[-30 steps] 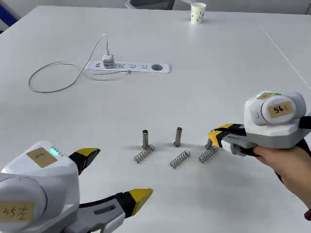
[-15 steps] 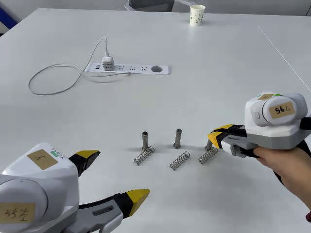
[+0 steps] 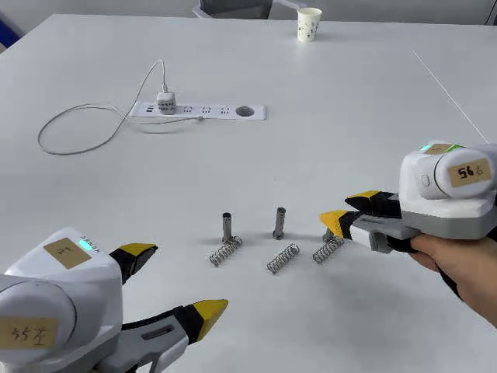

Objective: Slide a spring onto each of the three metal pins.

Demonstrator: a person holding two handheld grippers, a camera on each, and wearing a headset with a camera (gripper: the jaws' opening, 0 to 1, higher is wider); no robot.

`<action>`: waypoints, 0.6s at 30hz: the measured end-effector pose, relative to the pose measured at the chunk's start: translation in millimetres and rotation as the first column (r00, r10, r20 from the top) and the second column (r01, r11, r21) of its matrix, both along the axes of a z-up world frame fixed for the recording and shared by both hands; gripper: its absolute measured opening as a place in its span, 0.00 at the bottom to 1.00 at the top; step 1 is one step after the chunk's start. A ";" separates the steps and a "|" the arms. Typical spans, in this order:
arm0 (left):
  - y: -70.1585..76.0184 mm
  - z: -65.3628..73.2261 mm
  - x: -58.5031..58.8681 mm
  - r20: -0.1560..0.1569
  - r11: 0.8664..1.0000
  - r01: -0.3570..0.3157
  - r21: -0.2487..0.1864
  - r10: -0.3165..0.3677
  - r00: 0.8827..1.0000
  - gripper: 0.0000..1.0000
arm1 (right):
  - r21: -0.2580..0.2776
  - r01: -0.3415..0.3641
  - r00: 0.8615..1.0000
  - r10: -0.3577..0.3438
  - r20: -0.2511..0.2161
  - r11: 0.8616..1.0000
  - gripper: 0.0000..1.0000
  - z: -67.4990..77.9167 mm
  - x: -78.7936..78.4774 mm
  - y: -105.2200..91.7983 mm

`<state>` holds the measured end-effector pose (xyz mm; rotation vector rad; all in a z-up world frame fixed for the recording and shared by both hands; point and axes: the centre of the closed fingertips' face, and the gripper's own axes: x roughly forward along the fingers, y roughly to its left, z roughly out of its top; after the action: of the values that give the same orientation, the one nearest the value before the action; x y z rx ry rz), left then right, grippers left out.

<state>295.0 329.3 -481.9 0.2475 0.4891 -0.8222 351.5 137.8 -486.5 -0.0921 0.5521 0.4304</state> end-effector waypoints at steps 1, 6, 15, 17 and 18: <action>0.1 -0.8 0.9 -0.001 1.000 0.000 0.002 0.000 1.000 0.63 | 0.006 -0.001 1.000 0.001 0.002 1.000 0.33 1.2 -1.1 0.4; -1.5 -4.0 5.6 -0.002 1.000 0.009 0.011 -0.009 1.000 0.61 | 0.021 -0.018 1.000 0.018 0.010 1.000 0.41 6.3 -8.0 3.3; -7.2 -12.4 18.4 -0.001 0.999 0.034 0.035 -0.034 0.999 0.57 | 0.046 -0.068 0.997 0.066 0.027 0.997 0.53 11.0 -21.7 9.5; -8.5 -14.4 21.8 -0.001 0.998 0.041 0.041 -0.041 0.999 0.55 | 0.060 -0.079 0.997 0.078 0.028 0.995 0.56 11.0 -25.5 10.9; -9.0 -15.3 23.1 0.000 0.998 0.044 0.044 -0.044 0.999 0.54 | 0.064 -0.083 0.996 0.082 0.030 0.994 0.57 11.1 -27.1 11.3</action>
<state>318.2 320.2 -497.2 0.3004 0.5033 -0.8552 324.4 149.1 -475.4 -0.0584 0.5085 0.5264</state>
